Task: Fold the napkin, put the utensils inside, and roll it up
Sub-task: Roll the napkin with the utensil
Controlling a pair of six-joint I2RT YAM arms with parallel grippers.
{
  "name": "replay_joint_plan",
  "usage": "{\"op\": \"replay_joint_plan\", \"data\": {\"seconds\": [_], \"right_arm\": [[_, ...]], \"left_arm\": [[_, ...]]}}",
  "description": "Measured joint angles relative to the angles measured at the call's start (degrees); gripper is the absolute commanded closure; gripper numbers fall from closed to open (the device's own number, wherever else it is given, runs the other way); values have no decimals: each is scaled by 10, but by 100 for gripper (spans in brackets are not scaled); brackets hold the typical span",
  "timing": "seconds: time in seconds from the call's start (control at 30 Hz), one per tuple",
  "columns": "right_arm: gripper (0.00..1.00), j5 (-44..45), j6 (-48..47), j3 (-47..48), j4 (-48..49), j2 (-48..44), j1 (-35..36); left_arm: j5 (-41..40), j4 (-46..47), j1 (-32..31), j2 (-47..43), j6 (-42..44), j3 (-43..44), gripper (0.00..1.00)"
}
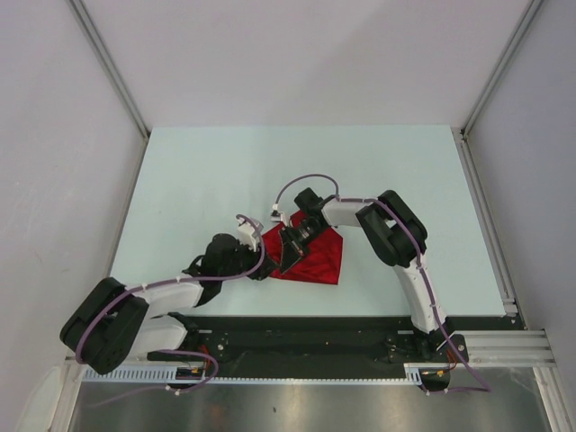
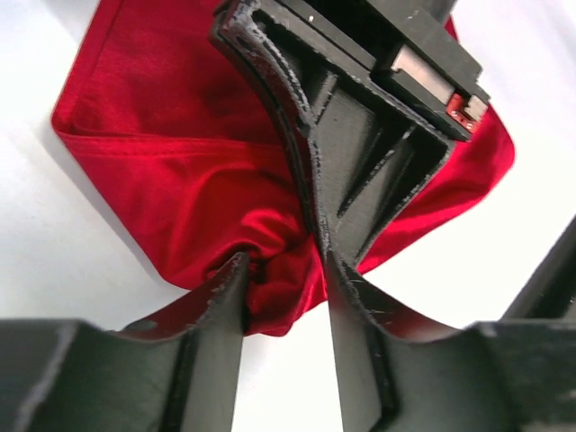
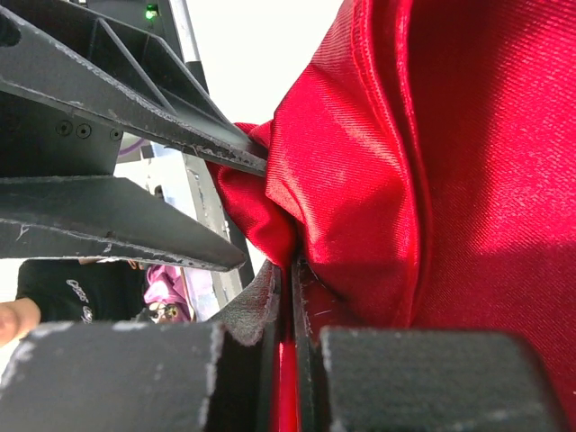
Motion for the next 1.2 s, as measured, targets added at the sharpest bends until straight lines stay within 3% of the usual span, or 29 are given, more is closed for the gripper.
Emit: {"op": "replay_joint_plan", "data": {"seconds": [0.17,0.4,0.53,0.63,0.73,0.8,1.0,1.2], "right_arm": [[100,-1,6,0,0,1,-1],[100,-1,15,0,2,2,-2],[100,-1,19,0,3,2,-2],[87,-1,23,-2,5,1,-2],[67,-1,30,-6,11,-3,-2],[60,4,36,-14,16,-16,-2],[48,60,38,-61,44,-88,-12],[39,160,54,-190,112,-233,-32]], "left_arm": [[-18,-12,-3,4,0,6,69],[-31,-25,-10,7,-5,11,100],[-34,-40,-12,7,-10,18,100],[-37,-57,-13,7,-13,26,100],[-40,-72,-13,7,-16,34,100],[-42,-83,-13,7,-17,38,100],[-43,-109,-14,7,-26,50,100],[-42,-128,-14,16,-31,63,100]]}}
